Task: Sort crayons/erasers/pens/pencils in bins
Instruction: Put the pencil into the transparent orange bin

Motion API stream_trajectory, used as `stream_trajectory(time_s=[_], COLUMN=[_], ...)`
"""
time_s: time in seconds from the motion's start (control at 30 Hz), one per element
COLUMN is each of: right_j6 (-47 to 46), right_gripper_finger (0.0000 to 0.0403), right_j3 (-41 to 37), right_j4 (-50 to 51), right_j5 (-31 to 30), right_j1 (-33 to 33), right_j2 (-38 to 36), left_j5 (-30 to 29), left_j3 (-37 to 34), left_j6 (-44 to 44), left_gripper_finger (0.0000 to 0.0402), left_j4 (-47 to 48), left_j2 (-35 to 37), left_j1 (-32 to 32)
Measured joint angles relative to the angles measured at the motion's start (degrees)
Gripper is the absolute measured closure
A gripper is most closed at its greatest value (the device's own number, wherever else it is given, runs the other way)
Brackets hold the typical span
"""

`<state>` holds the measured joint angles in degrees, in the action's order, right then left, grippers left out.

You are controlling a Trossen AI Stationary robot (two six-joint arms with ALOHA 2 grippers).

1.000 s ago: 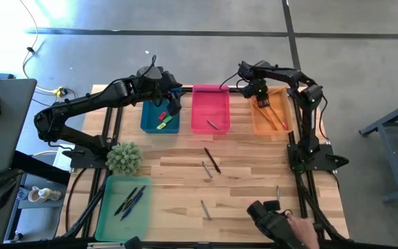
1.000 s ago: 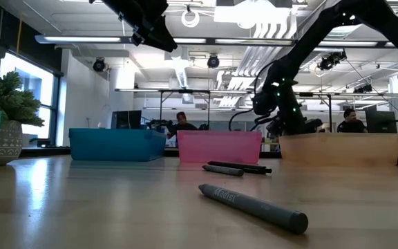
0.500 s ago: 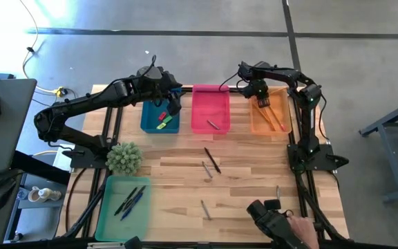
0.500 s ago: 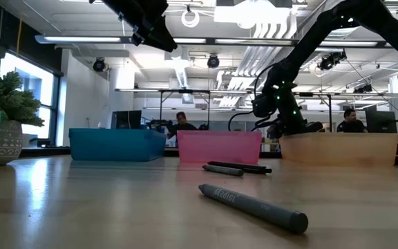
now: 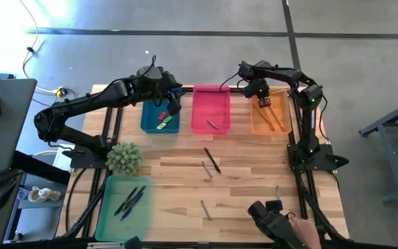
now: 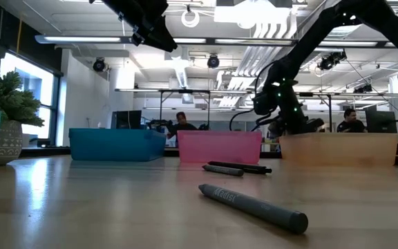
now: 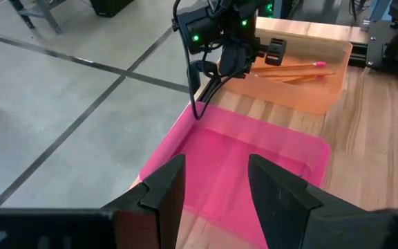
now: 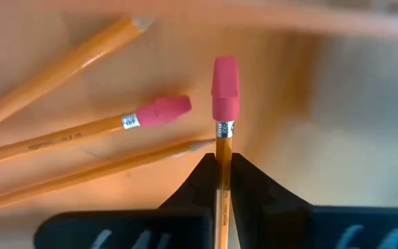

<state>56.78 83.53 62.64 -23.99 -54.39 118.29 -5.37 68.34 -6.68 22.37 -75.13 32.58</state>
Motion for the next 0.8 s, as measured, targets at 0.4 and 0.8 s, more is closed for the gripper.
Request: stream_trajectory(time_s=[0.4, 0.8], right_j6=[-10.8, -34.9], right_gripper_finger=[0.0396, 0.0396], right_j3=[0.0, 0.0], right_j4=[6.6, 13.3], right_j5=[-0.2, 2.0], right_j1=[1.3, 2.7], right_j2=[-1.8, -8.9], left_j5=[0.0, 0.0], left_j3=[0.0, 0.0], left_j6=[0.0, 0.0], left_gripper_finger=[0.0257, 0.0257], left_j4=[0.0, 0.0], left_j2=[0.0, 0.0], left_j1=[0.0, 0.0])
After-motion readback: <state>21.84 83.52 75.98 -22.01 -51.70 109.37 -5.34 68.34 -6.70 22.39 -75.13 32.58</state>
